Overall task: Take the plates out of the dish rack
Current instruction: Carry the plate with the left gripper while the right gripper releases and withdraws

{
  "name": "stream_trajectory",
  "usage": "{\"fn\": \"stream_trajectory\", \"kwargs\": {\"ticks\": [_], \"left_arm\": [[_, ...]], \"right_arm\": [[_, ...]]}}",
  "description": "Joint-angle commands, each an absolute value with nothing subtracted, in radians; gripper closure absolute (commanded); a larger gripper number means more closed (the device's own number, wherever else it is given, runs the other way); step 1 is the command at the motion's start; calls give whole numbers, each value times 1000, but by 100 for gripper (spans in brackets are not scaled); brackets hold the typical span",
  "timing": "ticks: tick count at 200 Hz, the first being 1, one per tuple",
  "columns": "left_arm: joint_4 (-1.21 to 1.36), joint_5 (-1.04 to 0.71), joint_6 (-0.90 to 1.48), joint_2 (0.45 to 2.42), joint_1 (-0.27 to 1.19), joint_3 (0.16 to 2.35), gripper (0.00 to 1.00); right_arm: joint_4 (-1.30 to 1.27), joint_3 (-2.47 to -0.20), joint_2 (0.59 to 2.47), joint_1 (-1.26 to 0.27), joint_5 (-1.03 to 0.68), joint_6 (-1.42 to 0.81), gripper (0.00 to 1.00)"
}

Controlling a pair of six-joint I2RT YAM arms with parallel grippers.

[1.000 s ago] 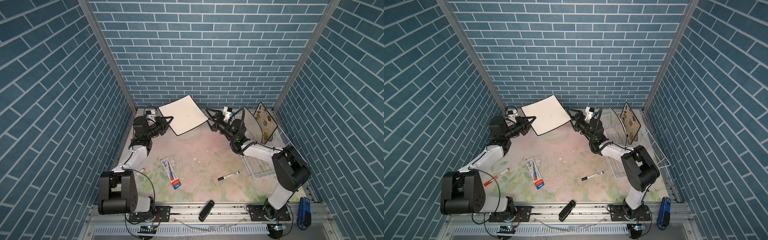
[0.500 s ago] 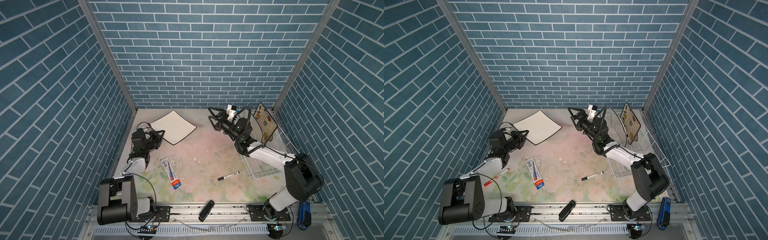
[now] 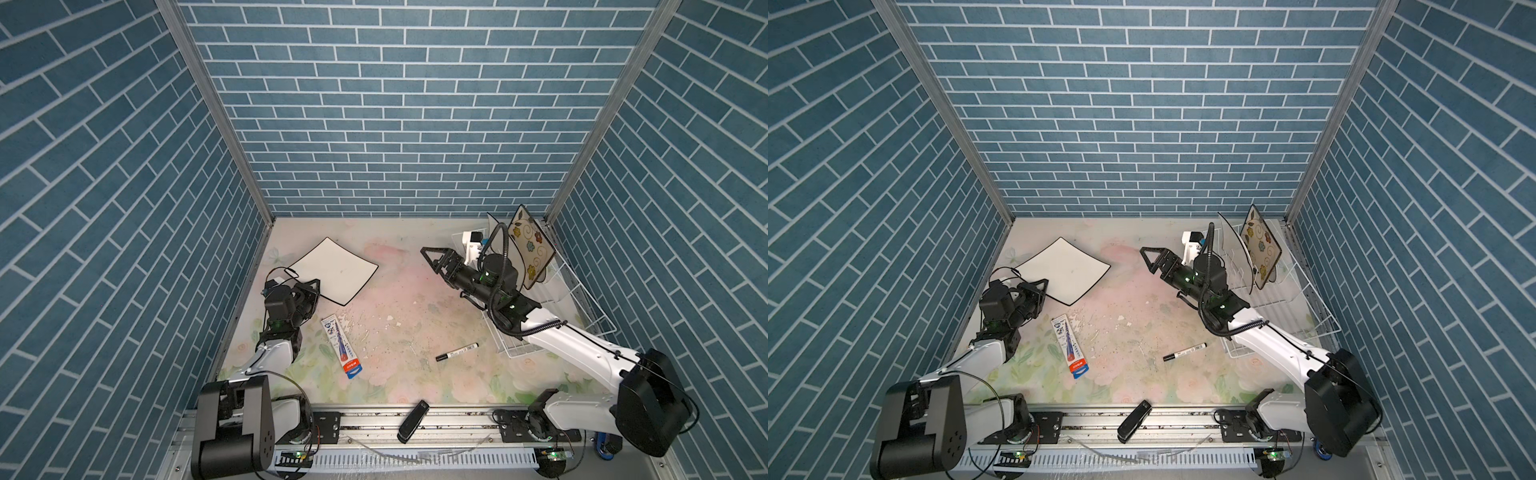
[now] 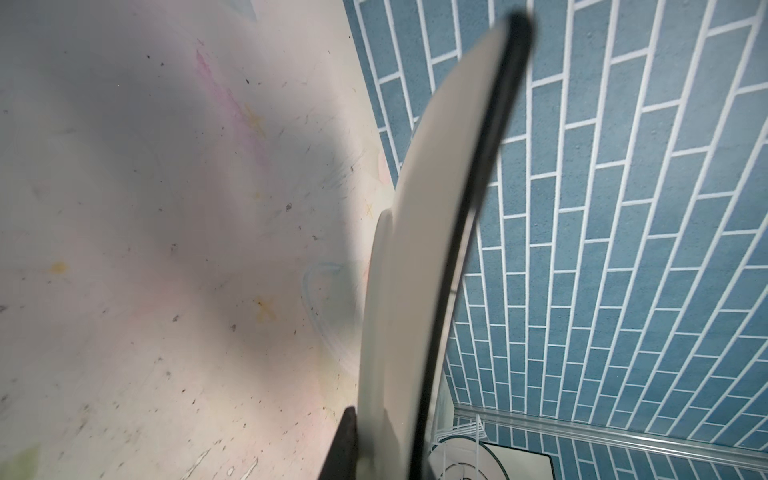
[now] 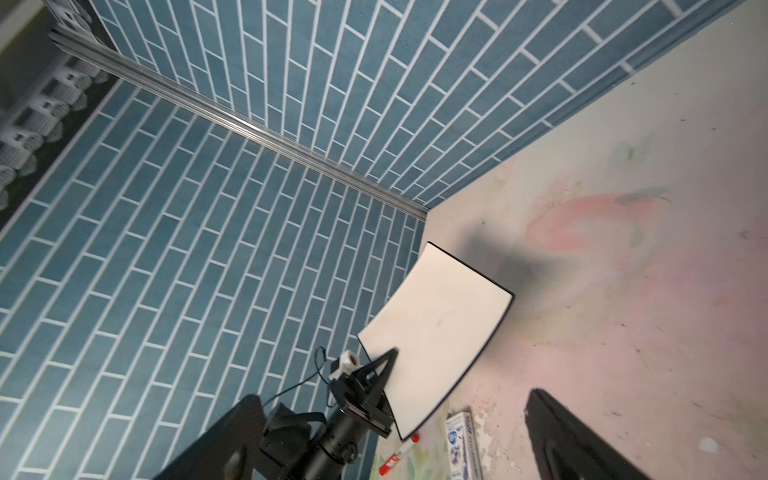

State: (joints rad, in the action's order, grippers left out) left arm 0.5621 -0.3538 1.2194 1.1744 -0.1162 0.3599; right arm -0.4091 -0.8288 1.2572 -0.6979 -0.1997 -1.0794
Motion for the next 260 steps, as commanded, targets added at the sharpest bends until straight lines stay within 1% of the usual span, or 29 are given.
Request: {"fn": "stream_trajectory", "kwargs": {"ticks": [1, 35, 49, 76, 100, 140, 179, 217, 260], "left_arm": [[784, -314, 1245, 1123, -121, 362, 100], [774, -208, 1262, 1086, -121, 331, 100], [799, -182, 1261, 1084, -121, 327, 100], [765, -148, 1236, 1085, -123, 344, 100], [801, -119, 1266, 1110, -132, 327, 100], [876, -144, 1307, 1203, -159, 332, 100], [1062, -200, 1378, 1356, -202, 328, 100], [1151, -224, 1404, 1470, -233, 341, 100], [1289, -312, 1470, 1630, -283, 390, 100]], "right_arm": [[-239, -832, 1170, -725, -115, -917, 1], [-112, -836, 1095, -750, -42, -851, 1], [-112, -818, 1072, -752, -35, -848, 1], [-158, -776, 1046, -753, -35, -868, 1], [-146, -769, 1033, -756, -15, -863, 2], [-110, -758, 1020, -757, 30, -839, 2], [-172, -724, 1017, -757, 11, -865, 2], [-146, -734, 1019, -758, 17, -861, 2], [-151, -760, 1052, -756, 19, -861, 2]]}}
